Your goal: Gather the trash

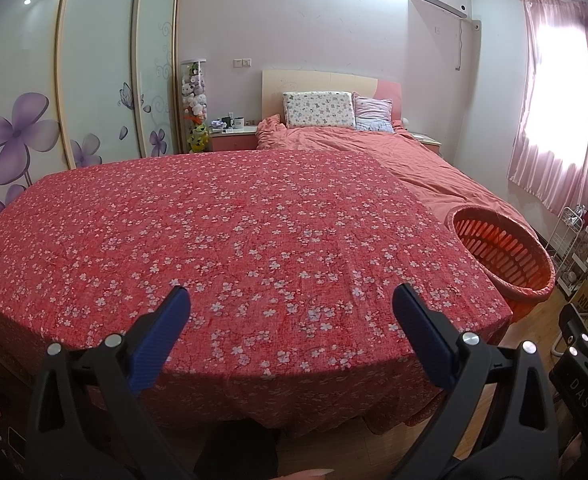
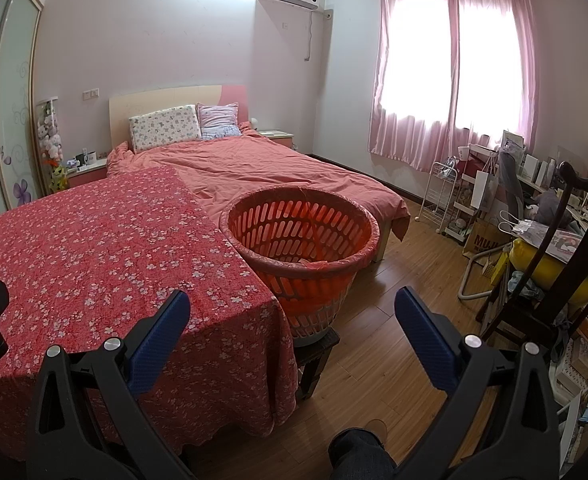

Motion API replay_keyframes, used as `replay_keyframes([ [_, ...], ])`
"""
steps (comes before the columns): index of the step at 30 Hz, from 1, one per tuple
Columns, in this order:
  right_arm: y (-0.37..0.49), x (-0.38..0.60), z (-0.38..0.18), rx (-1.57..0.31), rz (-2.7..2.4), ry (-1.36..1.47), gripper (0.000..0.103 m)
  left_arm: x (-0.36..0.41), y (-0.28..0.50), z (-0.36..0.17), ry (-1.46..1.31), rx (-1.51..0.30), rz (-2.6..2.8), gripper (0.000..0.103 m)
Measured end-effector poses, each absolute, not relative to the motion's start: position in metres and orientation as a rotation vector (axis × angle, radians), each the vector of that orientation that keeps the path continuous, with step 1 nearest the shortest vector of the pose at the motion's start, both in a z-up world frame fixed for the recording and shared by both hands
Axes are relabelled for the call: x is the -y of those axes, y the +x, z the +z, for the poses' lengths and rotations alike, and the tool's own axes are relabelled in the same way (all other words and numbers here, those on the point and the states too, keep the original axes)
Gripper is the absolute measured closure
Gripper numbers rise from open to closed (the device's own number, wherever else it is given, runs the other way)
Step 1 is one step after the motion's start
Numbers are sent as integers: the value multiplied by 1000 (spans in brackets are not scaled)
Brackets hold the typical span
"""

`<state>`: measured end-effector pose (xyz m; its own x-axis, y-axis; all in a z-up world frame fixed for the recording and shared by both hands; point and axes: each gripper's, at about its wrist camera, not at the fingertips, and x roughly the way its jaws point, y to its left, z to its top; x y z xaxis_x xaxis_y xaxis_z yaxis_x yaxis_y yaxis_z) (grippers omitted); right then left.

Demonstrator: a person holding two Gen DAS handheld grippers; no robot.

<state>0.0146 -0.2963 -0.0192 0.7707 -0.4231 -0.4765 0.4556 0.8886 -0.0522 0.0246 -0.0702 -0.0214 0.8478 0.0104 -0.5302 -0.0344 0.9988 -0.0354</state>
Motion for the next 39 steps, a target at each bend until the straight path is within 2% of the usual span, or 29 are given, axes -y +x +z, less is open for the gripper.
replay_keyframes([
  [39, 14, 296, -19, -501, -475, 70, 2, 73, 24, -20, -35, -558, 42, 4],
])
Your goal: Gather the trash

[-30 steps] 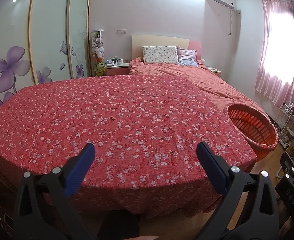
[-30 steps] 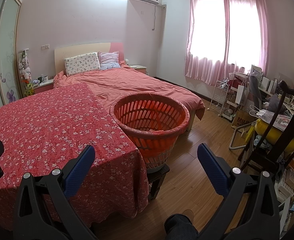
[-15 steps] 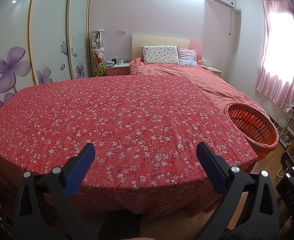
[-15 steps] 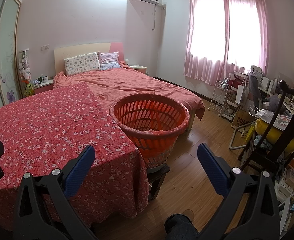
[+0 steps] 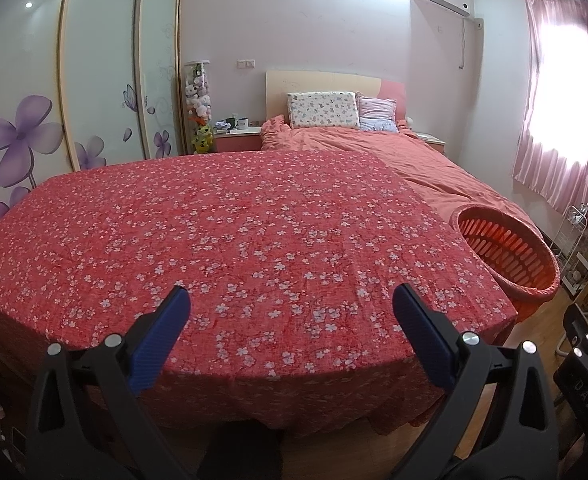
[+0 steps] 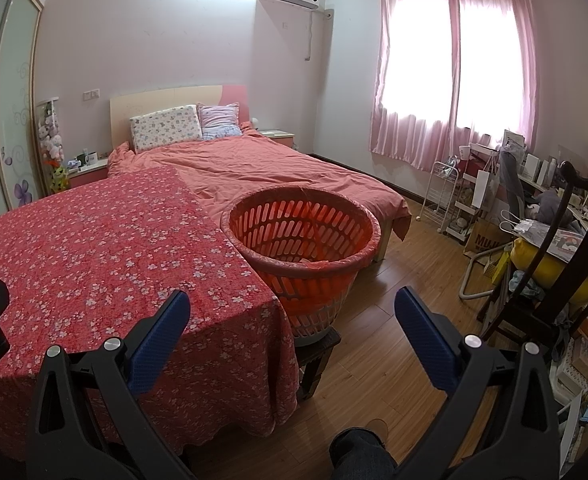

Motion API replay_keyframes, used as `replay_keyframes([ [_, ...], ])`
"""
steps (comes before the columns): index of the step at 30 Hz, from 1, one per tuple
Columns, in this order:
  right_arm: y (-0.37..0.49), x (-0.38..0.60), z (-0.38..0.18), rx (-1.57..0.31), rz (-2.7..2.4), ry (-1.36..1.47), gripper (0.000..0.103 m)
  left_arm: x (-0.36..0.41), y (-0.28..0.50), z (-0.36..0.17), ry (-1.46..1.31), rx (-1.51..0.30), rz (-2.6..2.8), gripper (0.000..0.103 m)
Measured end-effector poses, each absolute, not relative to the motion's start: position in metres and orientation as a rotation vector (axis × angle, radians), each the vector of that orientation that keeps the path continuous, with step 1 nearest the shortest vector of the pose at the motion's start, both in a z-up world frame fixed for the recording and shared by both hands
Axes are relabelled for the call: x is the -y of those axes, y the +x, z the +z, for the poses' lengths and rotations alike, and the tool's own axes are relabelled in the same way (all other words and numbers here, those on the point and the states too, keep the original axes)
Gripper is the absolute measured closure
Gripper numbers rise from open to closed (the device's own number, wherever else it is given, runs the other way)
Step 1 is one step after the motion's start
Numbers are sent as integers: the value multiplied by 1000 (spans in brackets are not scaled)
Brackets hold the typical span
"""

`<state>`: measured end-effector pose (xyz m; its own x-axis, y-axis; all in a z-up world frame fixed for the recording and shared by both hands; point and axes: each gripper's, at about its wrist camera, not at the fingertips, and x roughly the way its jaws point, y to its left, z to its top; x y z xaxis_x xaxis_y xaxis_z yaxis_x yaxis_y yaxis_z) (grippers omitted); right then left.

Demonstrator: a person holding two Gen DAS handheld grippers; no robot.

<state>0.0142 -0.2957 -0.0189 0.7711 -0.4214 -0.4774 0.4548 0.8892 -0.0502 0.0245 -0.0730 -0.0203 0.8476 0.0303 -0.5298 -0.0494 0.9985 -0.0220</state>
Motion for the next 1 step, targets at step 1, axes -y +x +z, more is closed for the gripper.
replay_keyframes([
  [1, 14, 295, -19, -501, -475, 69, 2, 74, 25, -20, -35, -558, 42, 4],
])
